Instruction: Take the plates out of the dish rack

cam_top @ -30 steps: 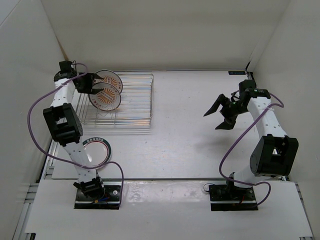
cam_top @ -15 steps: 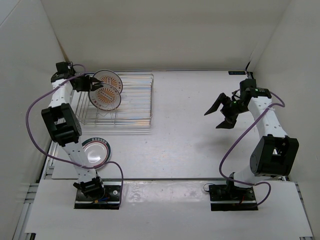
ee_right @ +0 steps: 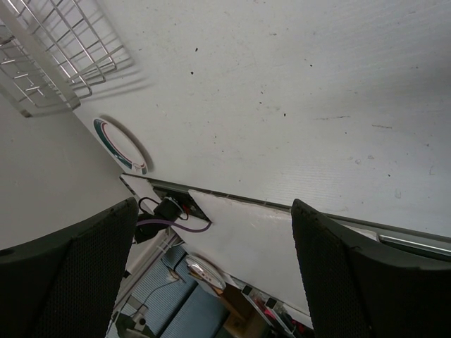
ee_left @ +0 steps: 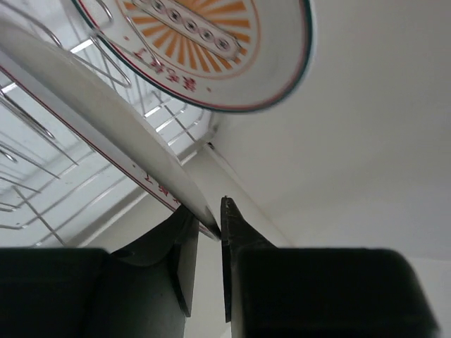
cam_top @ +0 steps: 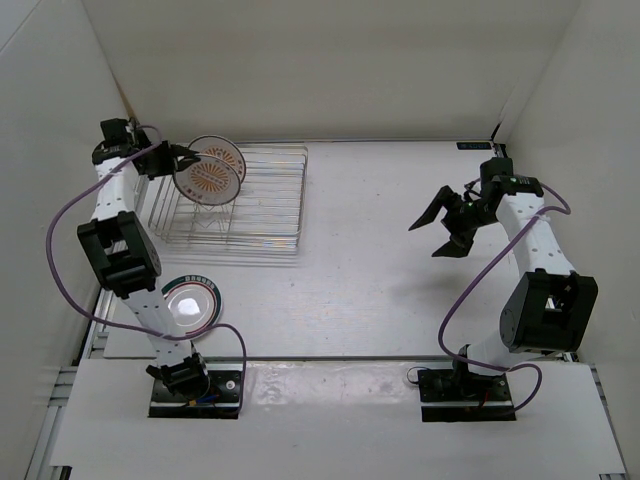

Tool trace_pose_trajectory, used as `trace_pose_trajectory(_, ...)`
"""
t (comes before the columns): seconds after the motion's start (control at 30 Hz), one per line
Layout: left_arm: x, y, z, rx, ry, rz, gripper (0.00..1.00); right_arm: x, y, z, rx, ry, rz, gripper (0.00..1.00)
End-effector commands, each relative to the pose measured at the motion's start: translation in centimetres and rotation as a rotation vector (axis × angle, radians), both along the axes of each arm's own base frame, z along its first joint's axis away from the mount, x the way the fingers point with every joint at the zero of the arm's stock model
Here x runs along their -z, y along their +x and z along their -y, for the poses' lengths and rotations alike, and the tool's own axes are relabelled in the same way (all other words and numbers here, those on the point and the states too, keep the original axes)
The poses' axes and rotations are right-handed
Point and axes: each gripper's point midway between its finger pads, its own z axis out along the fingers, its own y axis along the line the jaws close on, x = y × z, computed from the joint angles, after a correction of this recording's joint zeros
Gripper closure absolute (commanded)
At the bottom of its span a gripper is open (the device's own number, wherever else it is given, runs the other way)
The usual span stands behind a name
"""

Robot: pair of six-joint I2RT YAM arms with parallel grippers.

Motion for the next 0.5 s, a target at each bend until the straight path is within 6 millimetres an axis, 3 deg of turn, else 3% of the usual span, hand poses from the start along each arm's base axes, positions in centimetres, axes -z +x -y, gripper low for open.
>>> trace_pose_trajectory(0.0,-12.0,-0.6,0.1,-0.042,0.008,0.287,1.00,-1.1,0.8,0.2,0.005,0.007,0.040,0.10)
trace_pose_trajectory(0.2,-17.6,-2.0,0.7,-0.087,-0.009,0.365,1.00,-1.2,0.9,0.2,0.004,0.008,0.040,0.10)
trace_pose_trajectory(0.23,-17.7,-2.4,1.5,-0.068,0.014,0.361,1.00,-1.7,1.1,0.1,-0.006,0.012,0.062,0.10)
trace_pose_trajectory(0.33,-21.2,-4.3,3.8,-0.007,0.127,0.424,1.00,-2.9,1.4,-0.2,-0.033,0.026,0.109,0.10)
trace_pose_trajectory(0.37,-19.4,-6.0,4.7,0.062,0.194,0.365,1.00,-3.0,1.3,-0.4,-0.048,0.025,0.122,0.10)
trace_pose_trajectory(0.4,-20.2,-6.6,5.6,0.081,0.246,0.381,1.00,-3.1,1.2,-0.3,-0.051,0.023,0.127,0.10)
trace_pose_trajectory(0.47,-18.5,-9.0,8.0,0.212,0.324,0.354,1.00,-3.0,0.9,-0.2,-0.044,0.013,0.119,0.10)
